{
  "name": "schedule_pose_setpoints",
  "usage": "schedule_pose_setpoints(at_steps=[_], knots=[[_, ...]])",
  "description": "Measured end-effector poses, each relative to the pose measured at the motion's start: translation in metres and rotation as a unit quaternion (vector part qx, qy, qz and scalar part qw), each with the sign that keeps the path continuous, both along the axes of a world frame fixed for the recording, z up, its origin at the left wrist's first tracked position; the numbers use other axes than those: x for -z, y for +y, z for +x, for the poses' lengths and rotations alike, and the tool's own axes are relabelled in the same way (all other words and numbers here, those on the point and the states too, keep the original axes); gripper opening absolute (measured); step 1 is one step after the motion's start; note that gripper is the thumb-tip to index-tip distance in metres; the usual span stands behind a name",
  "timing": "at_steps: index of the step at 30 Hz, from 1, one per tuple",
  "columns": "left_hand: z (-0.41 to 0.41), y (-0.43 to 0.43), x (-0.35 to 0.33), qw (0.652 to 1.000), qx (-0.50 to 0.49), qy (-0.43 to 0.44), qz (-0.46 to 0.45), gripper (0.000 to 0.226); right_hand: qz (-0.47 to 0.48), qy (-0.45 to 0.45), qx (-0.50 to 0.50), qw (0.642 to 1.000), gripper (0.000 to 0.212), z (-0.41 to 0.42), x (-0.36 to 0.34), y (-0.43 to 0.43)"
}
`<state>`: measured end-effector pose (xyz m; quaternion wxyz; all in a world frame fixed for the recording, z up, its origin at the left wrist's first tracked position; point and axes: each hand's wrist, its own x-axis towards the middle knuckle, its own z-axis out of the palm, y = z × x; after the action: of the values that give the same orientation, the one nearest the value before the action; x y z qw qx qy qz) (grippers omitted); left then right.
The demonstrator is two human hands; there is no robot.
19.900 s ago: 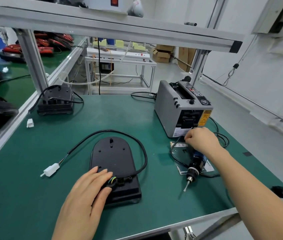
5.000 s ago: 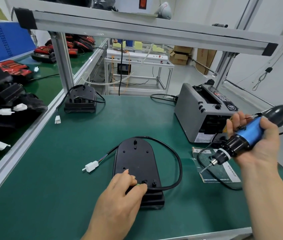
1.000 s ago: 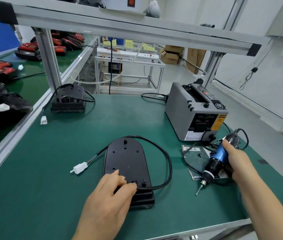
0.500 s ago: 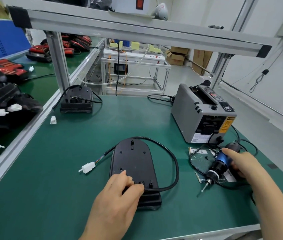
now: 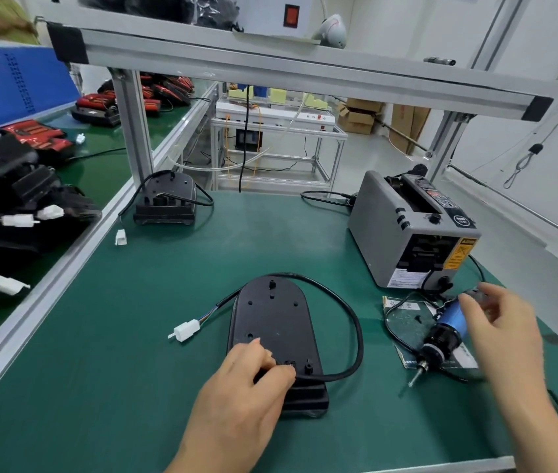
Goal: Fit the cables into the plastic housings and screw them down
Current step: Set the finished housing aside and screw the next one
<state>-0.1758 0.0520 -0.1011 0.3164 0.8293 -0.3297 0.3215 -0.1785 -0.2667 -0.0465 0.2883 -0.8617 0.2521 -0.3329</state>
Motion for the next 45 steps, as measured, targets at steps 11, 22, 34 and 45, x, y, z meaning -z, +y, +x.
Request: schedule_pose_setpoints(at_steps=[11,22,34,45], knots=[[-0.002,0.007,-0.017,0.998,0.017,0.061,0.0,0.019,-0.119,0.157,-0.374,0.906,0.02,0.005,0.002,0.116],[0.001,0.018,-0.029,0.954,-0.114,0.275,0.011,0.04,0.065,0.057,-0.197,0.977,0.018,0.037,-0.009,0.064],[-0.003,0.015,-0.028,0.951,-0.136,0.278,-0.006,0.032,0.22,0.011,-0.029,0.975,0.012,0.081,-0.018,-0.026],[-0.003,0.017,-0.024,0.956,-0.137,0.26,-0.007,0.027,0.322,0.001,-0.016,0.947,0.015,0.095,-0.023,-0.026]])
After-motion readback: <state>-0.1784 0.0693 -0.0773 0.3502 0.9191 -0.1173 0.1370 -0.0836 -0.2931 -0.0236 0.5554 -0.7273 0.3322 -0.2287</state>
